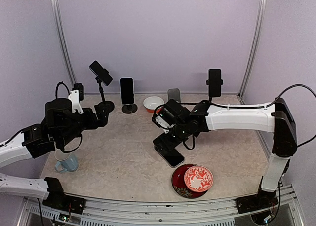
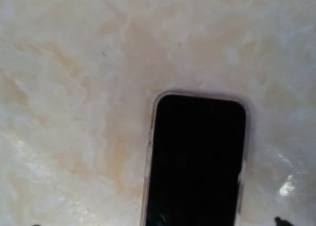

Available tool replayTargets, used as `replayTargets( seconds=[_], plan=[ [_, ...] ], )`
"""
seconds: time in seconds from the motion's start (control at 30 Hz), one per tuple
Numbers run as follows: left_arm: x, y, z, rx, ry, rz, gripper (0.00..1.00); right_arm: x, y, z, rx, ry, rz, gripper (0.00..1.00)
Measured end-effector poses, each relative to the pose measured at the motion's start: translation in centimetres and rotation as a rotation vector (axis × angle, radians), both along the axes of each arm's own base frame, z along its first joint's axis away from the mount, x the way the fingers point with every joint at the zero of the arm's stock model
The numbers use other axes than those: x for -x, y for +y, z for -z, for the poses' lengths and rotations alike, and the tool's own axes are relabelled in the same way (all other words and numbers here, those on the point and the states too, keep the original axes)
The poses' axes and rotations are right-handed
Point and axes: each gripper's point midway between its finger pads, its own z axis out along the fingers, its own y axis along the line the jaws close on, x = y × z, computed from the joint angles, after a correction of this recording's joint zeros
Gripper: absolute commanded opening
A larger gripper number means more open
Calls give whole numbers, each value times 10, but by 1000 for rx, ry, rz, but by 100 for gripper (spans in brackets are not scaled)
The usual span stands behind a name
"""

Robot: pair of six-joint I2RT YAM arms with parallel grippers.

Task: Place the phone on the phone stand
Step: Pick up the phone at the center of the board.

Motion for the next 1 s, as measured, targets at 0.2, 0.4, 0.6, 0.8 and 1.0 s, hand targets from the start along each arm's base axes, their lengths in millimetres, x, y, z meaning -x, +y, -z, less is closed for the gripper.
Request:
replayTargets(
  seconds=[0.2,0.4,0.6,0.8,1.0],
  plan=[
    [26,23,21,-27,33,-8,99,-2,1,54,155,92,4,100],
    [38,40,34,-34,53,-21,99,-1,-11,86,250,165,19,100],
    [40,42,46,-59,74,-22,99,-14,-13,86,243,187,44,100],
    [39,40,56,-91,97,-19,99,-24,-13,98,262,205,54,100],
    [40,40,58,-99,102,-18,99,-33,-14,107,257,248,53,96]
  ],
)
